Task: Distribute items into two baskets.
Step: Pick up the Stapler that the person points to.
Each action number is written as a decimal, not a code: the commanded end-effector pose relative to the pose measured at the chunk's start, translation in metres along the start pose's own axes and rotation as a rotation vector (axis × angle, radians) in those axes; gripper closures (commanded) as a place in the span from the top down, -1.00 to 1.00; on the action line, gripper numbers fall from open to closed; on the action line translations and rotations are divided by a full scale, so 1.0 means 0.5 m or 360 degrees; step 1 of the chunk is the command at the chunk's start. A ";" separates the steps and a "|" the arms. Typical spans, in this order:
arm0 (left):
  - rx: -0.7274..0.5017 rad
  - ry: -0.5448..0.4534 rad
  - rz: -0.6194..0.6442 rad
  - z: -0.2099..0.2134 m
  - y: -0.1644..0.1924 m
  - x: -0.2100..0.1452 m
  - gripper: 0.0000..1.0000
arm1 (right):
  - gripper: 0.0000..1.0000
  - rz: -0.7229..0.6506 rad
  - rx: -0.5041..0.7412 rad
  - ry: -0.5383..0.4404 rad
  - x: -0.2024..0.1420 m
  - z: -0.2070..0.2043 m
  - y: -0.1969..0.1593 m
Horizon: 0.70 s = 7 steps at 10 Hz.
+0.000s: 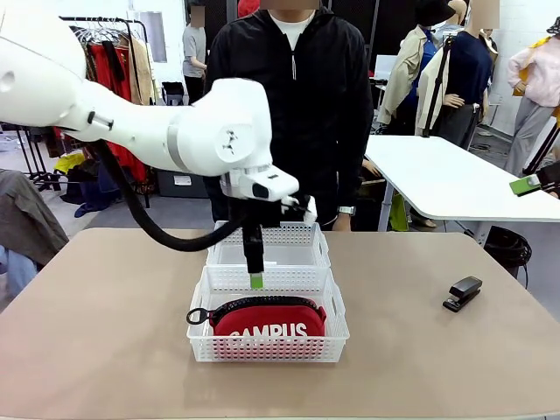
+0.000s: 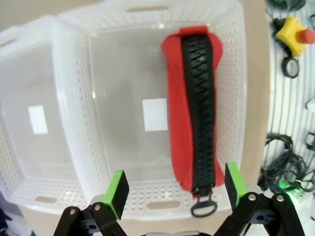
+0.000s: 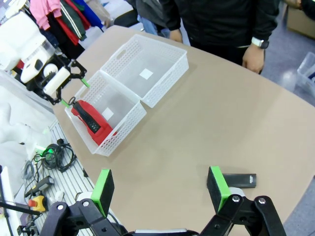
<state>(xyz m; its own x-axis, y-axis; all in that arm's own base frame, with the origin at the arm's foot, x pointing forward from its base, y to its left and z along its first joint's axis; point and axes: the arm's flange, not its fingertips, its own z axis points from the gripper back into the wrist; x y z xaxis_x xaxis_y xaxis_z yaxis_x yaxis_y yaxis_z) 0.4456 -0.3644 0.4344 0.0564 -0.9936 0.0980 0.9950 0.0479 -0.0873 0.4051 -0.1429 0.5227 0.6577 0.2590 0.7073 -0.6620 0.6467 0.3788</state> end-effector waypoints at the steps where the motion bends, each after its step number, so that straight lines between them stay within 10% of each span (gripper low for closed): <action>1: -0.0120 -0.0093 0.0161 0.058 0.066 -0.064 1.00 | 1.00 0.0011 0.0002 -0.0011 0.004 0.000 0.002; 7: -0.0100 -0.0666 0.0606 0.209 0.143 -0.390 1.00 | 1.00 0.0011 0.0002 -0.0011 0.004 0.000 0.002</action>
<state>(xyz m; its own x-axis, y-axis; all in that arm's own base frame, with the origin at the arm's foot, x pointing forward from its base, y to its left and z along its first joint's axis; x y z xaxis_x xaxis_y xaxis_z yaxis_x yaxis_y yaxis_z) 0.5406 -0.1742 0.5109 0.4369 -0.8171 0.3761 0.8957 0.3566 -0.2657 0.4052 -0.1427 0.5227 0.6579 0.2597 0.7069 -0.6620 0.6469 0.3785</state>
